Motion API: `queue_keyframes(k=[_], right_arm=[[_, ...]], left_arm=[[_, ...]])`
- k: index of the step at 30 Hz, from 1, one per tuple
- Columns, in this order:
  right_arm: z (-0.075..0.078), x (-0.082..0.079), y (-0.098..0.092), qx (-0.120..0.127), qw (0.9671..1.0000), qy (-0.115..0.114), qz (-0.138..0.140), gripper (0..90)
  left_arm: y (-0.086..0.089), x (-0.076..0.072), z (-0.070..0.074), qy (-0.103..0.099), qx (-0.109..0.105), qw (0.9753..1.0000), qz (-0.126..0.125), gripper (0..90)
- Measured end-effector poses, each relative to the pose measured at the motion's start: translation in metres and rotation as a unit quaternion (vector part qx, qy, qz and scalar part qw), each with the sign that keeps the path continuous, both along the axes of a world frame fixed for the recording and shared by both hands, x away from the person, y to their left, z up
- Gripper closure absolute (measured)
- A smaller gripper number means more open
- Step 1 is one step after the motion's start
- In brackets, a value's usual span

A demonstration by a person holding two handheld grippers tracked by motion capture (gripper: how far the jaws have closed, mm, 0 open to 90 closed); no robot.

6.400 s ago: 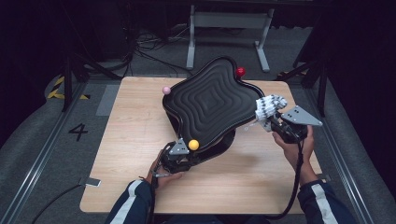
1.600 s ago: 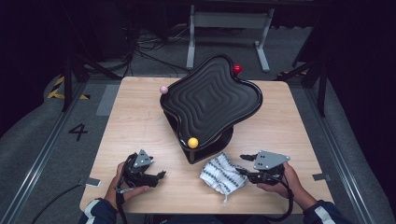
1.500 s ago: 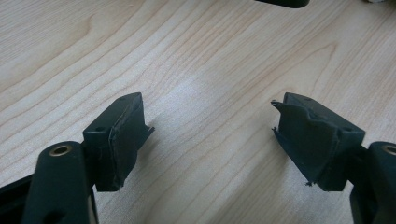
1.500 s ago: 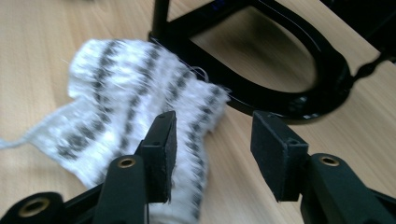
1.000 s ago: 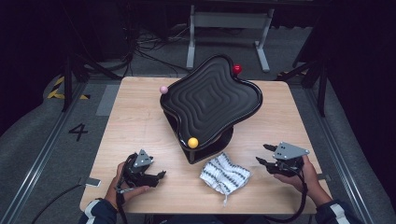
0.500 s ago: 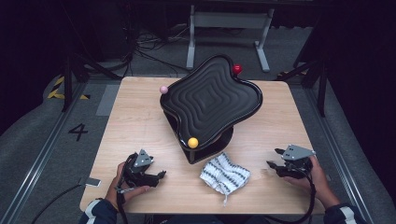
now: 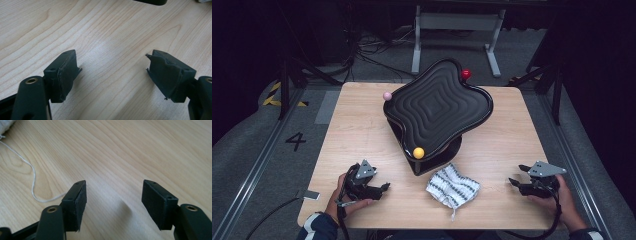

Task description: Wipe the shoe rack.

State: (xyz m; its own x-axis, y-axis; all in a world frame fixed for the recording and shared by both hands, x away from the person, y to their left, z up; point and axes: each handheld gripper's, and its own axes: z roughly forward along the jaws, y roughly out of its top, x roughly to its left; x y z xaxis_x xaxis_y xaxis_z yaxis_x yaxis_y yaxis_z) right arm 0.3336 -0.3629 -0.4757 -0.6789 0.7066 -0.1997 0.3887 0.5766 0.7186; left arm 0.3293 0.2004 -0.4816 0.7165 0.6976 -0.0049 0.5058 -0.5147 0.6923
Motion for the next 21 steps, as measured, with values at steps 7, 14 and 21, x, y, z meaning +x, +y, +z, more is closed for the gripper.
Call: queue_keyframes(k=[7,14,21], right_arm=[[-0.007,-0.008,-0.014,0.036,0.9990,0.011,-0.023,33.9],[-0.010,-0.009,-0.021,0.063,0.9970,0.020,-0.041,28.3],[-0.011,-0.003,-0.026,0.085,0.9932,0.056,-0.056,23.7]], left_arm=[[0.000,0.000,0.000,0.001,-0.002,1.0000,0.001,23.1],[0.000,0.000,0.000,0.001,-0.002,1.0000,0.001,23.1],[0.000,0.000,0.000,0.001,-0.001,1.0000,0.001,23.1]])
